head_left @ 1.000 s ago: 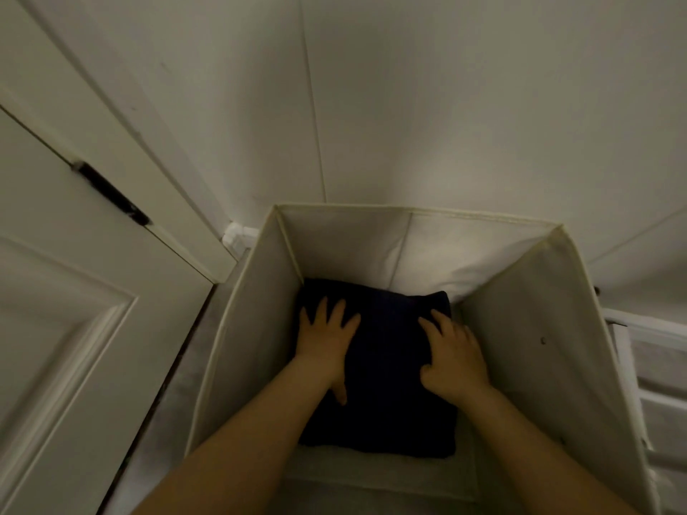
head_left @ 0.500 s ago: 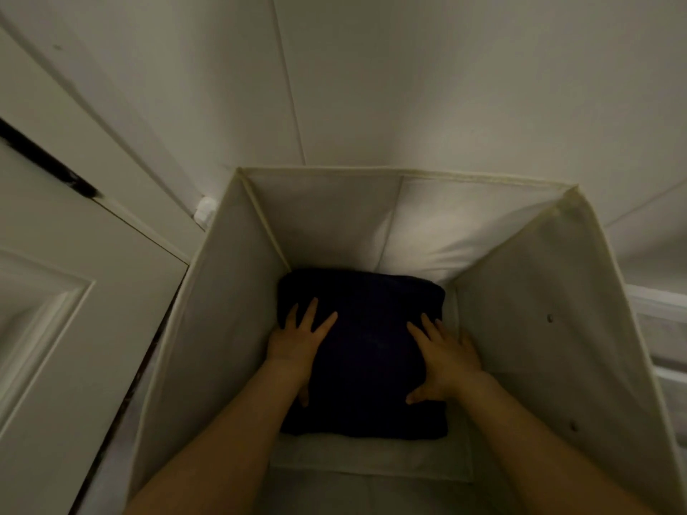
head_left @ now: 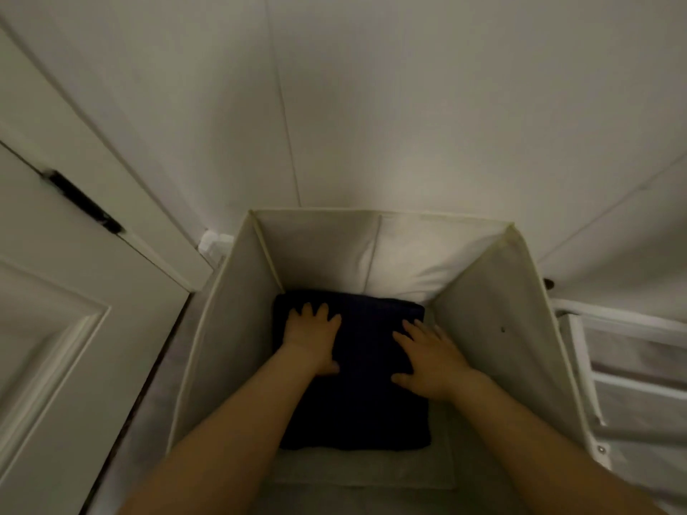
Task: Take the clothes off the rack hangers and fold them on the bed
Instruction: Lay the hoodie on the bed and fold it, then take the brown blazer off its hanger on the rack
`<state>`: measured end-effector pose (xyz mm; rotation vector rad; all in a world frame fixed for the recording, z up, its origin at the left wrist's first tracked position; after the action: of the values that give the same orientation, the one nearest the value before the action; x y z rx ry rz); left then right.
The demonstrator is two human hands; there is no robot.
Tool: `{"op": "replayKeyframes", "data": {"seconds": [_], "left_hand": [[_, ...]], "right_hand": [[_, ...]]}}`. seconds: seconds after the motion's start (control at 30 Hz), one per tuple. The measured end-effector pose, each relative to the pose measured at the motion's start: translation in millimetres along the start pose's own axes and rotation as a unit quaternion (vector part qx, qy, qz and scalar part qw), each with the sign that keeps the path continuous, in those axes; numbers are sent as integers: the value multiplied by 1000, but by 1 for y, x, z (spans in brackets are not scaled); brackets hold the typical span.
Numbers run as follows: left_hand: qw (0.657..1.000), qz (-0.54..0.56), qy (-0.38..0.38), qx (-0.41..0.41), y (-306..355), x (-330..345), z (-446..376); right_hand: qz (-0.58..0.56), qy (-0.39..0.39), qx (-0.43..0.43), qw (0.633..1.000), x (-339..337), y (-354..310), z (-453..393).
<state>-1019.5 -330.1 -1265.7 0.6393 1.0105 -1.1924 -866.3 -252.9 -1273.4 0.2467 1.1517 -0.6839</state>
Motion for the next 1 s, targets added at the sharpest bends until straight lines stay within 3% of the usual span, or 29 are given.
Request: {"op": "replayKeyframes", "data": {"seconds": [0.07, 0.13, 0.23, 0.33, 0.4, 0.57, 0.7, 0.8, 1.0], "left_hand": [[983, 124, 133, -15, -1, -49, 3], [937, 263, 226, -52, -11, -100, 11], [825, 437, 344, -104, -35, -175, 29], [717, 492, 484, -96, -62, -250, 59], [668, 503, 540, -91, -75, -292, 77], [544, 590, 592, -73, -94, -382, 114], [505, 615, 602, -66, -101, -458, 147], [490, 626, 604, -60, -107, -520, 181], [491, 627, 604, -30, -126, -646, 262]], "right_hand": [[-72, 74, 13, 995, -41, -1, 0], [-177, 148, 40, 972, -89, -1, 0], [-344, 242, 59, 905, -168, -7, 5], [-500, 300, 45, 812, -255, -24, 24], [-546, 323, 38, 773, -306, -31, 39], [-570, 396, -13, 719, -432, -48, 86], [-575, 440, -47, 689, -515, -66, 121], [-575, 437, -60, 689, -569, -84, 145], [-567, 453, -77, 684, -697, -123, 211]]}}
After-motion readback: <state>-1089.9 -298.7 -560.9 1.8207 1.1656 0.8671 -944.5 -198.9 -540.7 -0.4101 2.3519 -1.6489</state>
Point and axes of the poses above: each hand's wrist, its own z-axis away from the middle knuckle, its own x-axis out of the palm, y = z × x, the point moved 7 cm from there along -z, towards the middle knuckle, and after that the axes turned 13 degrees about y, right-handed, at the moved point
